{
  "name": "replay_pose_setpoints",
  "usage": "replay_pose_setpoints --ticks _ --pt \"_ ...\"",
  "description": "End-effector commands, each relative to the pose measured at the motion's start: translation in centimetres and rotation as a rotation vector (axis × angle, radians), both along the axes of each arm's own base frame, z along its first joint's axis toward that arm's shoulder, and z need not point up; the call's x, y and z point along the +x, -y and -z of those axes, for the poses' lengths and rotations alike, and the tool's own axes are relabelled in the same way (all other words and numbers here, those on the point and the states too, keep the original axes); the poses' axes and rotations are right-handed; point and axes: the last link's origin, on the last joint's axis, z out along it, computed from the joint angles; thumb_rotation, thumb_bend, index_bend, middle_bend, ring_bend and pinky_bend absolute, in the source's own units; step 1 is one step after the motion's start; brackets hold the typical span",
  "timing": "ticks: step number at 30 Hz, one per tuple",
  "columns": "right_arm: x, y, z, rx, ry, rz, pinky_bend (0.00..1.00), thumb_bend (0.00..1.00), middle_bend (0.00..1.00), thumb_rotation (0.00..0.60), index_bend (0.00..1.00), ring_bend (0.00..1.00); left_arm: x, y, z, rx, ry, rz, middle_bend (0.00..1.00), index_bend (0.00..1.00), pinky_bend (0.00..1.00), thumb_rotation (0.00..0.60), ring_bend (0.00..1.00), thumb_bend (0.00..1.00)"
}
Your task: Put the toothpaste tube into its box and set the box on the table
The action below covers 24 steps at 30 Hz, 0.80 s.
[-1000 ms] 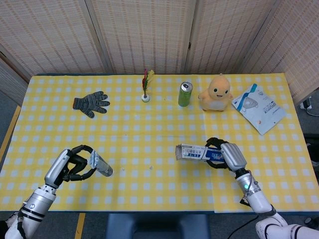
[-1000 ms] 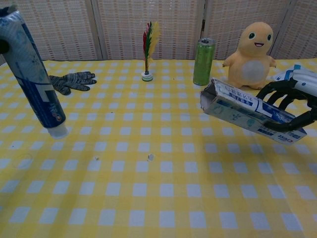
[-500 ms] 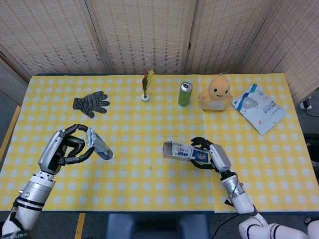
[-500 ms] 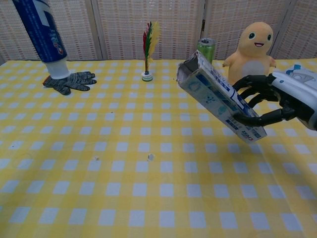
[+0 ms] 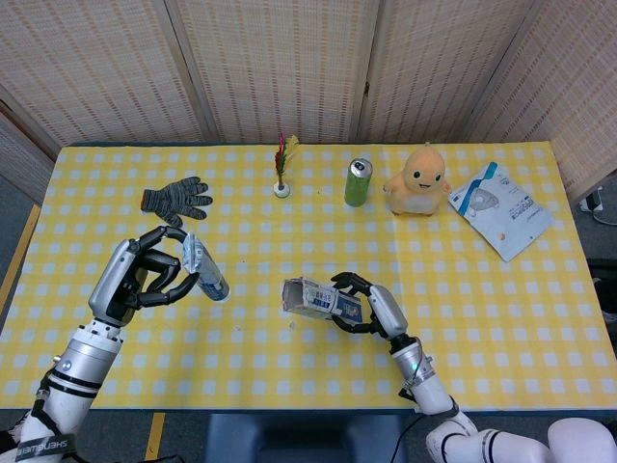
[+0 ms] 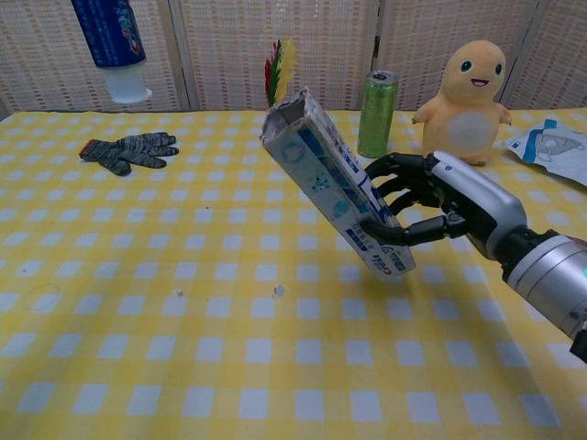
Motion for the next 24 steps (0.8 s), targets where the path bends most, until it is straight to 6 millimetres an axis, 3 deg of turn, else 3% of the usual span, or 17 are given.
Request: replay_pose_setpoints --ticks 1,14,24 --pt "1.2 0.1 1.0 0.019 0.026 -0.011 0.39 0.31 0.3 0.6 0.41 0.32 0.5 -0.2 0.4 -0.01 0.007 0.009 1.0 0.78 1.0 0.6 1.0 0.4" --pt "5.0 0.3 3.5 0.073 0.065 -0.055 0.39 0.31 0.3 0.6 0.41 0.32 2.2 -0.2 2.0 0.002 0.001 0.049 1.0 0.78 1.0 0.6 1.0 0.4" --pt "6.3 0.5 4.3 0.09 0.106 -0.05 0.39 0.31 0.3 0.6 0.41 0.32 2.8 0.2 2.9 -0.008 0.014 0.067 1.0 0.78 1.0 0.6 1.0 0.4"
